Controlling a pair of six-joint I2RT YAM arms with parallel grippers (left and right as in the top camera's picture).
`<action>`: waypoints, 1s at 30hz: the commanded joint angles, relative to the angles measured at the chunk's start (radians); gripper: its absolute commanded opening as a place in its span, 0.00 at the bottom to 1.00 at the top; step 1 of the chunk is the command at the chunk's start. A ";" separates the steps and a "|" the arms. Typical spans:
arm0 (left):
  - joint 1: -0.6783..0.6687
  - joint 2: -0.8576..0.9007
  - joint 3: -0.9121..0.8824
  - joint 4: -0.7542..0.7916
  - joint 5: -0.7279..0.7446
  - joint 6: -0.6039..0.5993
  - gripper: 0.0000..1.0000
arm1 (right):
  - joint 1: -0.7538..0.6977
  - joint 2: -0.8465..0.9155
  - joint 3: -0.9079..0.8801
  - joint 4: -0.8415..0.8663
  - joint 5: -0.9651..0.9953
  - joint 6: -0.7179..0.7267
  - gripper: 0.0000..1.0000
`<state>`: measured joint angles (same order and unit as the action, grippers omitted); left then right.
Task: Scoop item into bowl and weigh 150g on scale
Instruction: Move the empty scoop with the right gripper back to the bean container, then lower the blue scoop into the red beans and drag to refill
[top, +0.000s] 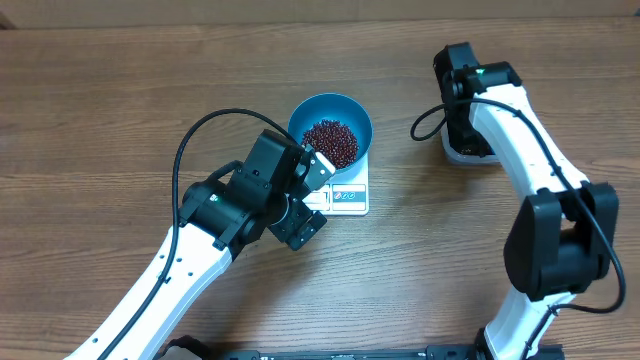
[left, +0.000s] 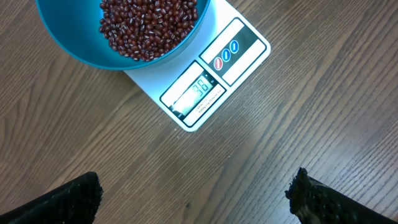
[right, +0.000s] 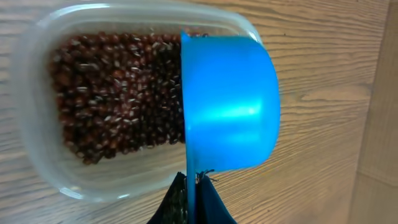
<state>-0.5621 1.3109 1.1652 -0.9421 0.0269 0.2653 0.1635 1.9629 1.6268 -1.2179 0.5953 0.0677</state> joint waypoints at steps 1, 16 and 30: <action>0.005 -0.004 -0.007 0.004 0.015 0.016 1.00 | -0.006 0.014 -0.003 -0.005 0.082 0.012 0.04; 0.005 -0.004 -0.007 0.004 0.015 0.015 1.00 | -0.006 0.014 -0.004 -0.008 -0.088 0.005 0.04; 0.005 -0.004 -0.007 0.004 0.015 0.016 1.00 | -0.006 0.057 -0.005 -0.025 -0.158 -0.016 0.04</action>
<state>-0.5621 1.3109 1.1652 -0.9421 0.0269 0.2653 0.1635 2.0052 1.6268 -1.2476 0.4835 0.0532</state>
